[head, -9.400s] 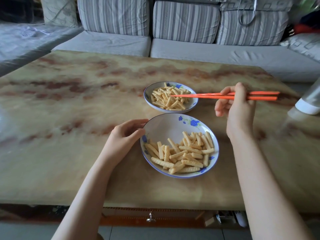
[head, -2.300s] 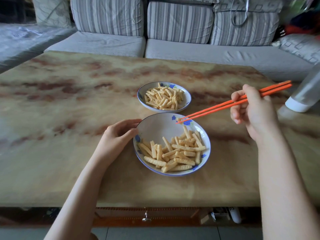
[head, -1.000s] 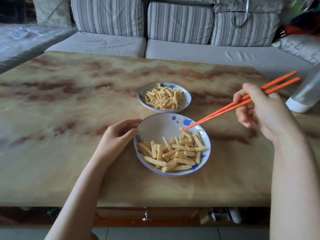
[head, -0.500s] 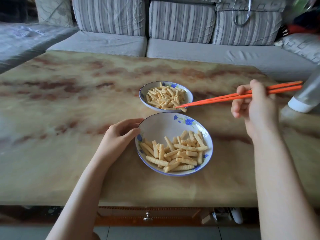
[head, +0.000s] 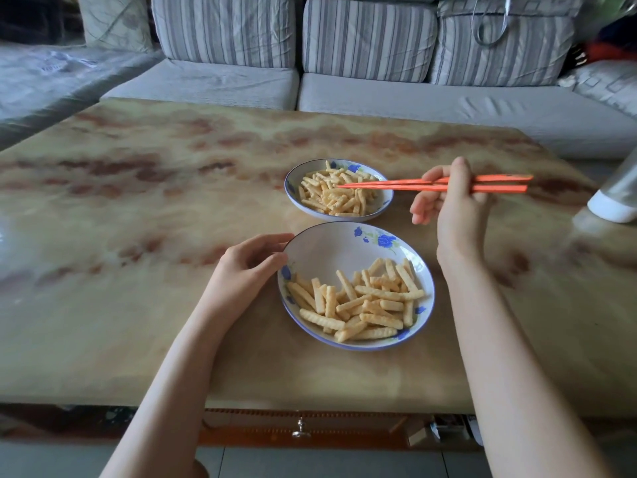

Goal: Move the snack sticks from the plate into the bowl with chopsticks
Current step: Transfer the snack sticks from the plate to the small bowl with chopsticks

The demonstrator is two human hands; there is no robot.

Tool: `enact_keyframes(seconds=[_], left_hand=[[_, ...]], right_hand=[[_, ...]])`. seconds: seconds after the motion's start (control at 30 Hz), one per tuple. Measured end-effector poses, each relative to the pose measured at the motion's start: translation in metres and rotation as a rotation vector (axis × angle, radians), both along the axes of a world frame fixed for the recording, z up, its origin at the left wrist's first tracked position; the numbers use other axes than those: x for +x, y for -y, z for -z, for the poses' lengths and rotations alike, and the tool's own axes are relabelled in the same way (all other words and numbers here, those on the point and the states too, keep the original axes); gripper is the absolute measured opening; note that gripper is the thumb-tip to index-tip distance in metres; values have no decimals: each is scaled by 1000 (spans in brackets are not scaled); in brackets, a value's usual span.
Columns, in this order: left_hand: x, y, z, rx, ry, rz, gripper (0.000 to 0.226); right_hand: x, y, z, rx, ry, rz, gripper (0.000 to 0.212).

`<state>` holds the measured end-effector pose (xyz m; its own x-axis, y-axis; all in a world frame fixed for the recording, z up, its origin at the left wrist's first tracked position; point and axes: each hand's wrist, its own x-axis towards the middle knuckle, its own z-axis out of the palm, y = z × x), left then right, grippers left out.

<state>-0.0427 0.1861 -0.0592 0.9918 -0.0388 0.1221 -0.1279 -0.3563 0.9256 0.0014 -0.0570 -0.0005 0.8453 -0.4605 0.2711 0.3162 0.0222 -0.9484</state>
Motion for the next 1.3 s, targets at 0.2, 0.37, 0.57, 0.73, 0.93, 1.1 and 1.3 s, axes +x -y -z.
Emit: enact_keyframes(seconds=[0.2,0.37,0.57,0.73,0.93,1.1,1.3], left_hand=[[1,-1,1,12,-1,-2,36],[0,-1,1,6,-5,-3,36],[1,-1,2,14,1,-6,37],[3,-2,4,9,-1,-5,37],[3,-2,5,4,1,-2,37],[3,-2,4,-3,-5,-3,36],[2,-1,3,-13,1,5,36]], right_hand=[[-12,28,-14,-27,12,-4,43],[-23,54,-30,-135,-45,-78,42],[-35,70,-42,-308,-181,-153,43],[-34,69,-34,-346,-268,-226,42],[-28,65,-24,-248,-256,-206,42],[-24,59,-21,-89,-135,-126,42],[-18,37,-21,118,-6,-5,40]])
